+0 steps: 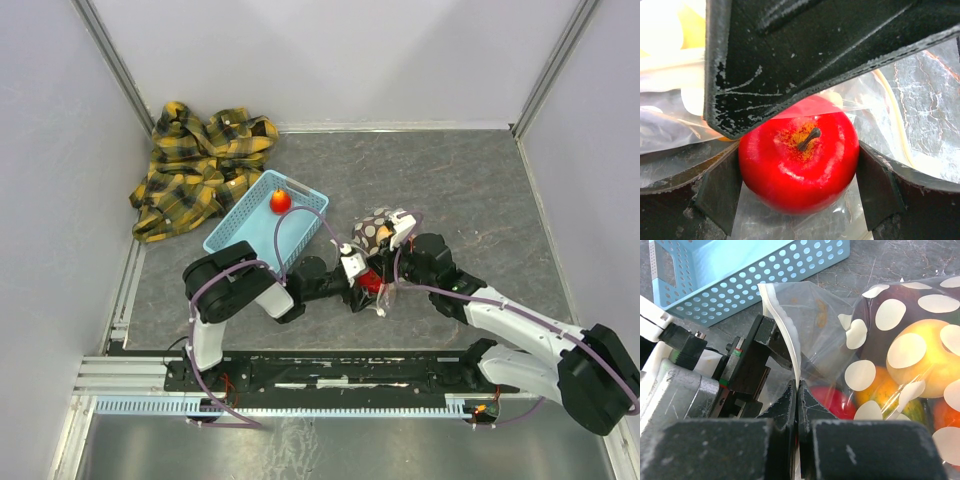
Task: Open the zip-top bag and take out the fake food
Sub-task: Pick up the fake fruit from the zipper food storage bag.
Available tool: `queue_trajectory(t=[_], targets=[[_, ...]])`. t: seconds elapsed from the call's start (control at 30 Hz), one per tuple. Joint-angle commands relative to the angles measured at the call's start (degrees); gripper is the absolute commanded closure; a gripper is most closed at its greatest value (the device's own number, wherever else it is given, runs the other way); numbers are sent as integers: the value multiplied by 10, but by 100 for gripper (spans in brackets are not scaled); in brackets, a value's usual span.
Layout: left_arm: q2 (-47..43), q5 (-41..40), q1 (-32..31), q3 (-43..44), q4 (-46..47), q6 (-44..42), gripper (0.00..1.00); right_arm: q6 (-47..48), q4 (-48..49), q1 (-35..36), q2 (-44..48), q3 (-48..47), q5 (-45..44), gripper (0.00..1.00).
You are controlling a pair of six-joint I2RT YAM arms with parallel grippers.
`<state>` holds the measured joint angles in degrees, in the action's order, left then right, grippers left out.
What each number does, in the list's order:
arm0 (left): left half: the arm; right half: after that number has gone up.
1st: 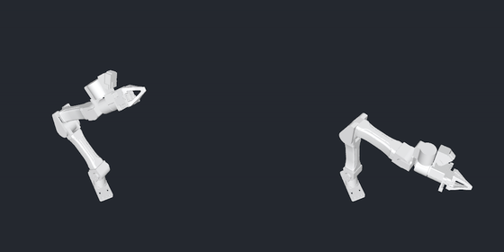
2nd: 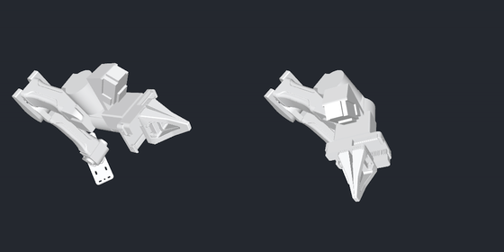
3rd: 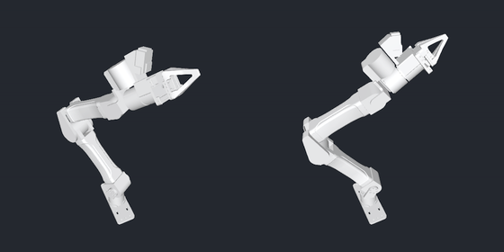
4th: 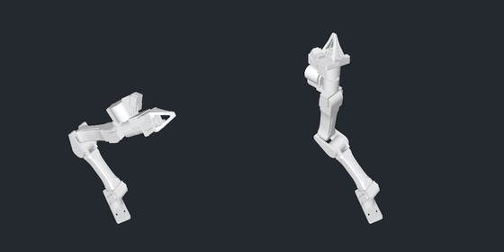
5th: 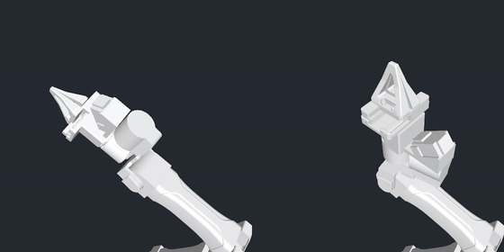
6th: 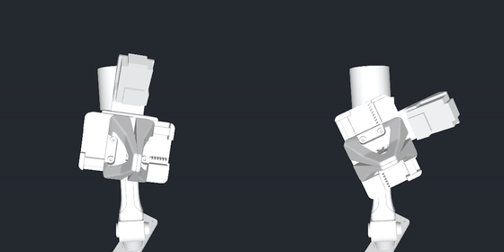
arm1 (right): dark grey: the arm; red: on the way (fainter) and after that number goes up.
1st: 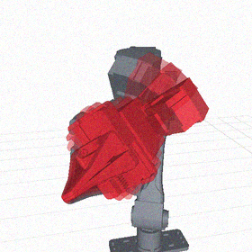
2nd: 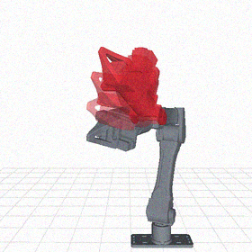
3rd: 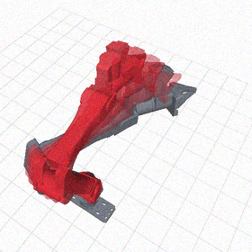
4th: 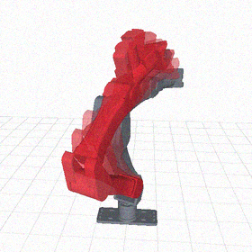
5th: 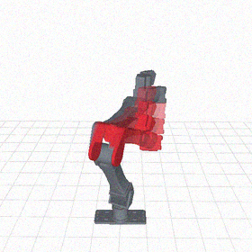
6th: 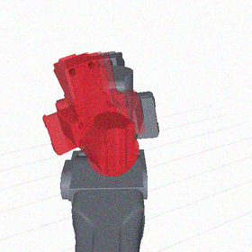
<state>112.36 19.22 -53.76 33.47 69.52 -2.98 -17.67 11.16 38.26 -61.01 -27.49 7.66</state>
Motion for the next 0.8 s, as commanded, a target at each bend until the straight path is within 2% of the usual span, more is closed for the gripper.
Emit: queue_trajectory(t=[0.0, 0.77], targets=[[-45, 18, -3, -10, 11, 23, 61, 8, 16, 1, 18, 3, -9, 98], [-185, -15, -2, -103, -22, 62, 71, 17, 7, 1, 34, 13, -30, 98]])
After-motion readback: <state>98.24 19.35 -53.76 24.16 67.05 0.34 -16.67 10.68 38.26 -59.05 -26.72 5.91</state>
